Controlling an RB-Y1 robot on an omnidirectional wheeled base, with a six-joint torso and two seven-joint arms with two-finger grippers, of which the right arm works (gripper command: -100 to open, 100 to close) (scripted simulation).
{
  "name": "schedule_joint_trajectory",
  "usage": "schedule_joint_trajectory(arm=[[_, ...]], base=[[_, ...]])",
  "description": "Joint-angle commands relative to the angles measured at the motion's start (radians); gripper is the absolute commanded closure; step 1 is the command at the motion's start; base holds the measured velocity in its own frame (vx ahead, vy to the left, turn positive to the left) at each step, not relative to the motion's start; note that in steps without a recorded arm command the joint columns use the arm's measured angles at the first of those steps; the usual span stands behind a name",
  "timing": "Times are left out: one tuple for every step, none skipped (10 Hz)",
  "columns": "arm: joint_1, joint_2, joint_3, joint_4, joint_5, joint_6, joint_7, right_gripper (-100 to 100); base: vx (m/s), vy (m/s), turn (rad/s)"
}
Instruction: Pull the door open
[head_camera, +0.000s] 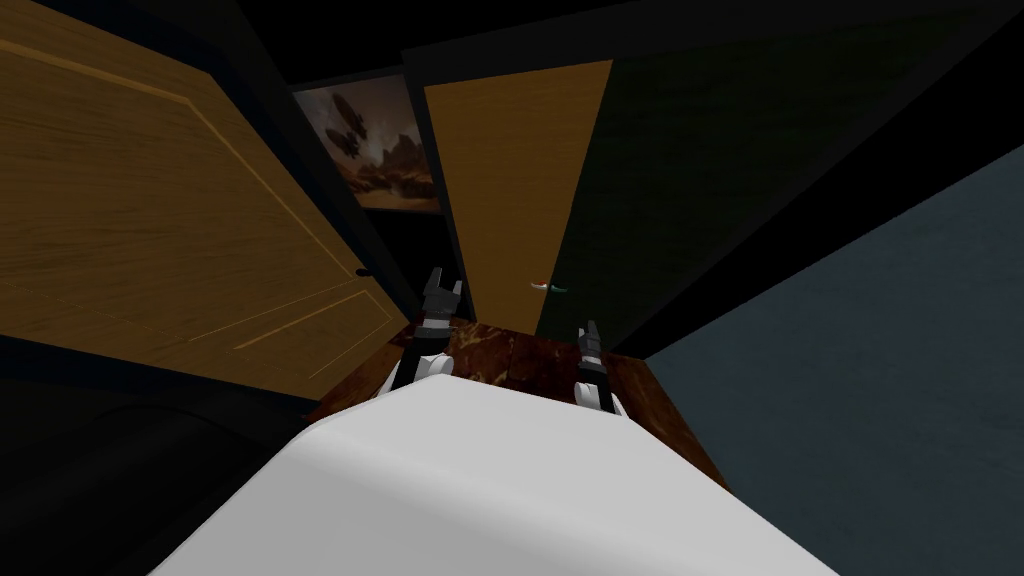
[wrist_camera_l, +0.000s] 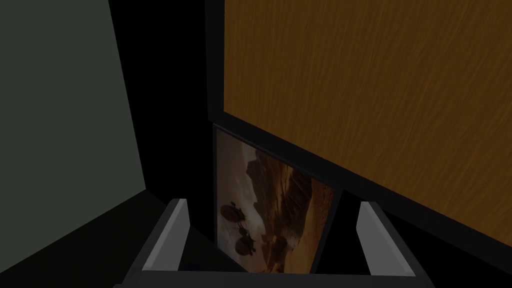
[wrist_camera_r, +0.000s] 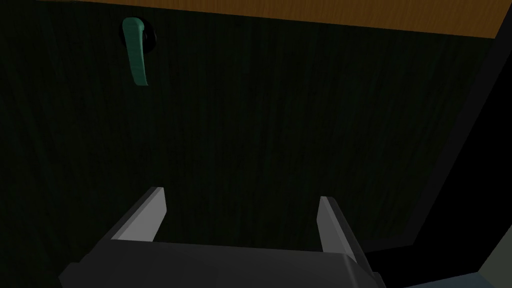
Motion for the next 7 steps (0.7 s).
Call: schedule_joint_trajectory(arm=[[-0.009,-0.002,-0.002,0.031,-0.003,-0.006,-0.002,-100],[-0.023,-0.006,-0.004,0.065,-0.008,-0.014,-0.004,-100],[-0.037,-0.010,-0.006,0.099,-0.012,-0.023,-0.005,-100],[-0.051,-0.013,-0.008,0.132,-0.017,-0.031,-0.007,-100],[-0.051,-0.013,-0.008,0.132,-0.017,-0.031,-0.007,-100],[-0.064,-0.016,-0.011,0.165,-0.022,-0.039,-0.009,-100],[-0.078,-0.020,-0.013,0.196,-0.026,-0.047,-0.011,-100]], base=[[0.069,-0.005,0.021],[0.063,-0.003,0.038],[0.080,-0.008,0.069],[0.093,0.003,0.087],[0.067,0.001,0.021],[0.049,0.001,0.035],[0.071,0.001,0.072]])
